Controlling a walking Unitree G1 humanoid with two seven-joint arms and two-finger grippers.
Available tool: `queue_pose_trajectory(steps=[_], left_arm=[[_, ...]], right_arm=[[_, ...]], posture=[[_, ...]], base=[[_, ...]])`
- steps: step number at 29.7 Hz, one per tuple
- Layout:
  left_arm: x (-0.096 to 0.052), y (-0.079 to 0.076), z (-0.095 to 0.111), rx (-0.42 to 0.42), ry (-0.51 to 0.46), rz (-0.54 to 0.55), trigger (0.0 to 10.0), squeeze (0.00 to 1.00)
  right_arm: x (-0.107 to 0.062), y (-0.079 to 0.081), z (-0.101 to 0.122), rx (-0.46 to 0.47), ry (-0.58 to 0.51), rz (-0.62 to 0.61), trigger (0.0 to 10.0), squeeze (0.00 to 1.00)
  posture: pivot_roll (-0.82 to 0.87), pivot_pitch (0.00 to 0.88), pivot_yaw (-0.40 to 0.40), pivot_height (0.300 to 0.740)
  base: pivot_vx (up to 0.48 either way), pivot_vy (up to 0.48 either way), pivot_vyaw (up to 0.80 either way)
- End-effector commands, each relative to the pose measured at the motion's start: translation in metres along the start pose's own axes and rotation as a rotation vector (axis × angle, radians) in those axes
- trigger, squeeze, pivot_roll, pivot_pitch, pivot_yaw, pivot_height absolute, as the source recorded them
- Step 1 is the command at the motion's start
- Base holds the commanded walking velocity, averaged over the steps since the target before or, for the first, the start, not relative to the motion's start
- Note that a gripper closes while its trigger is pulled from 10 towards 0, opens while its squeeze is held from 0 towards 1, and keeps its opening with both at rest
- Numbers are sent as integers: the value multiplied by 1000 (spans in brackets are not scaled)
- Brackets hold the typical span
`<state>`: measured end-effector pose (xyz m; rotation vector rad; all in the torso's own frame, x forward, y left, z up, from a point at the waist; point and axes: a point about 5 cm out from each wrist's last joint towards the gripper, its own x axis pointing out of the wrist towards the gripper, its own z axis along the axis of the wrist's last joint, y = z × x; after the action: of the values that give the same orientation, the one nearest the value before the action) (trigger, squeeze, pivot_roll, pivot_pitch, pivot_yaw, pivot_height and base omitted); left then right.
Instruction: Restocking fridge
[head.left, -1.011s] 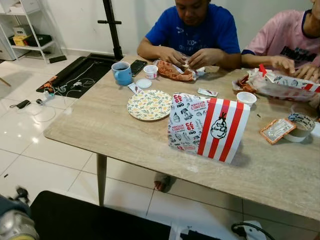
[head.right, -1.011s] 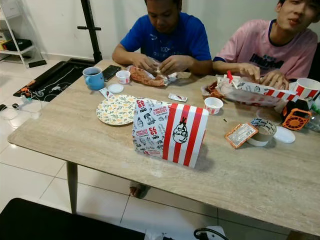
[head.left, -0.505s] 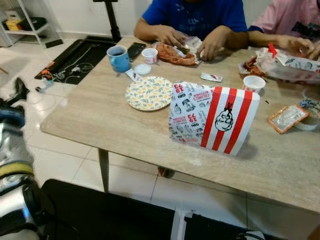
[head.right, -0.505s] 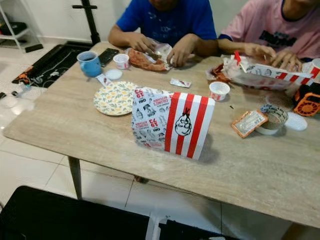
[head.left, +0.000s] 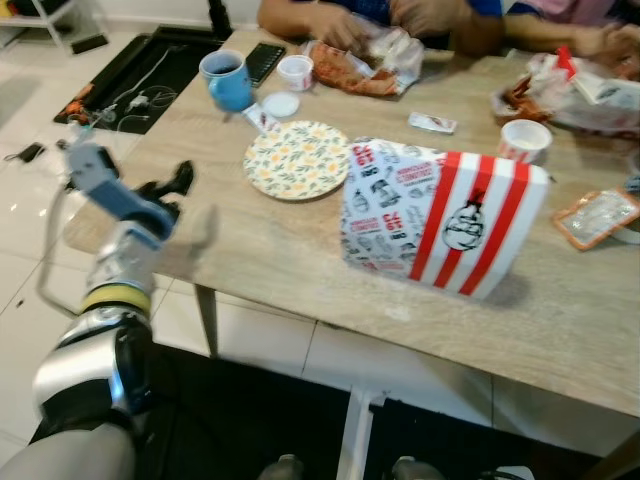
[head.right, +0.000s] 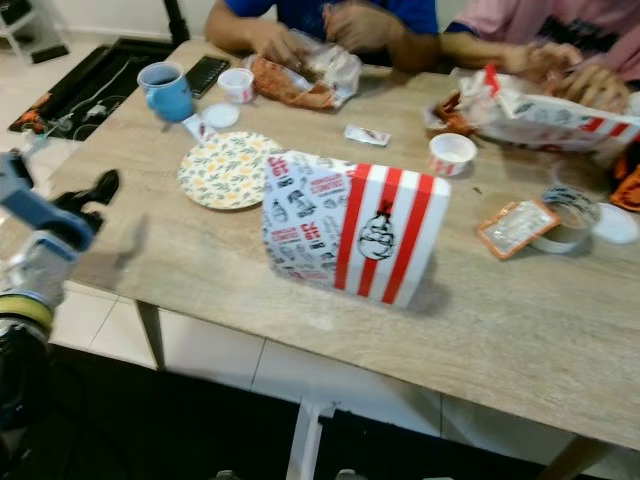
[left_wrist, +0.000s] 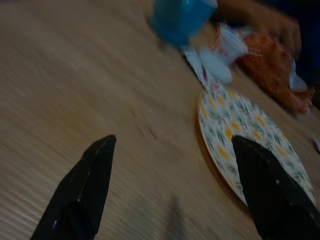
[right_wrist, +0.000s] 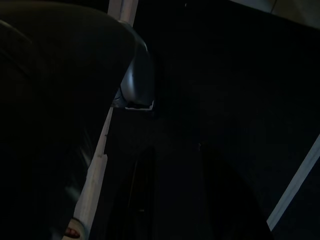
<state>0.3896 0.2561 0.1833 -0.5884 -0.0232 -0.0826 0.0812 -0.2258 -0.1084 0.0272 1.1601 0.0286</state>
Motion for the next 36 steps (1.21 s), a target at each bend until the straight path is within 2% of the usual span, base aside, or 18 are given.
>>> queue_pose_trajectory(steps=[1,4,11,20,22,27,32,36], left_arm=[[4,-8,-10,-76,40,-30,10000,0],[11,-24,-17,-219,52,-76,10000,0],[18,-44,-33,-191,138,-80,10000,0],[22,-56,-44,-173,203,-64,10000,0],[22,-58,-45,-174,206,-61,10000,0],[27,-73,-44,-240,224,-109,10000,0],[31,-89,-44,-236,244,-150,10000,0],[32,-92,-44,-226,252,-148,10000,0]], right_arm=[[-4,-2,-12,12,17,-5,10000,0],[-7,-5,-19,16,22,-9,10000,0],[-9,-7,-21,17,8,-5,10000,0],[-8,-6,-18,9,-15,5,10000,0],[-8,-6,-18,8,-19,6,10000,0],[-9,-7,-18,6,-25,7,10000,0],[-10,-7,-20,4,-25,7,10000,0],[-10,-7,-20,4,-25,8,10000,0]], posture=[[-110,260,74,740],[-124,266,73,740],[-144,305,70,740],[-150,318,71,740],[-150,318,71,740],[-155,323,71,740],[-159,327,72,740],[-159,327,72,740]], base=[[0,0,0],[0,0,0],[0,0,0],[0,0,0],[0,0,0],[0,0,0],[0,0,0],[0,0,0]])
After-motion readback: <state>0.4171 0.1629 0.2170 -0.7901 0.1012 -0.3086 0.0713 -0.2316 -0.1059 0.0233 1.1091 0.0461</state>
